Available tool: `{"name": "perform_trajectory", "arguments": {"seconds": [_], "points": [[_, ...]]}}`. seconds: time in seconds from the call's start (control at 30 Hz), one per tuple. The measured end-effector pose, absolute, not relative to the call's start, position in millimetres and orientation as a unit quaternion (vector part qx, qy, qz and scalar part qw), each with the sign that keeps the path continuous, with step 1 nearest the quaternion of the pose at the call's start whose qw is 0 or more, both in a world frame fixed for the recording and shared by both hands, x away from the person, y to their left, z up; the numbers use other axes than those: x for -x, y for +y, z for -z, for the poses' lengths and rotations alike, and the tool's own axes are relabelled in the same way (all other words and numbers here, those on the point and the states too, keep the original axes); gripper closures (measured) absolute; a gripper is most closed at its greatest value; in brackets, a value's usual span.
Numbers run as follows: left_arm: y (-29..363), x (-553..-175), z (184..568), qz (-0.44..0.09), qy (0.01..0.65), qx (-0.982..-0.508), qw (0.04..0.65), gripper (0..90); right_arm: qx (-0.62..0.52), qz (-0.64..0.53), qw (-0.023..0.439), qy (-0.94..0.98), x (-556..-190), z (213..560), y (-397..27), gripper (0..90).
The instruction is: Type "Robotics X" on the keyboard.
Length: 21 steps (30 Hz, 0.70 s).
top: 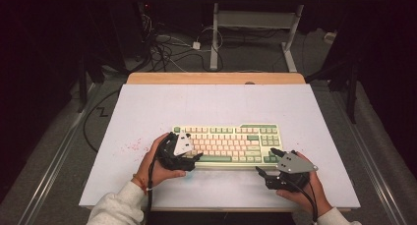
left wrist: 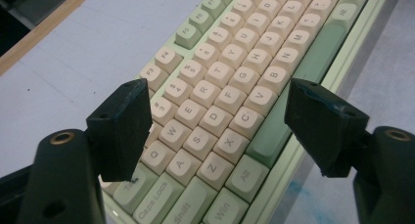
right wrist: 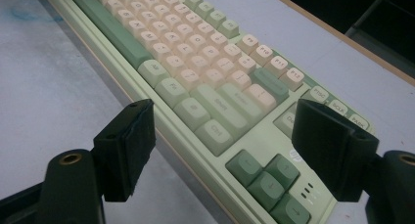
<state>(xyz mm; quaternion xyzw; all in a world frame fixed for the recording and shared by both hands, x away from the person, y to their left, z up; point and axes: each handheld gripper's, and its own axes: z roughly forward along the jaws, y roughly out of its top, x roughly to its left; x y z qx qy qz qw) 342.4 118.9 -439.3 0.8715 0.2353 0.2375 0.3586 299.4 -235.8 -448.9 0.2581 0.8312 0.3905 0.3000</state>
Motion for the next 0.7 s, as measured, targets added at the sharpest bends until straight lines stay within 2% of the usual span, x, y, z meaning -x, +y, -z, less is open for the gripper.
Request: {"name": "perform_trajectory", "arguments": {"seconds": [0.27,0.47,0.6,0.7], "points": [[140,-334,443,-0.245,0.247,-0.862,0.369,21.7,-0.258,-0.392,0.300,0.830,-299,448,-236,24.4],[150,-329,447,-0.254,0.256,-0.858,0.365,23.4,-0.258,-0.392,0.300,0.830,-299,448,-236,24.4],[157,-328,450,-0.250,0.262,-0.860,0.359,31.3,-0.258,-0.391,0.300,0.831,-299,448,-235,24.4],[163,-329,451,-0.237,0.271,-0.858,0.367,43.5,-0.259,-0.392,0.298,0.831,-299,449,-235,24.4]]}}
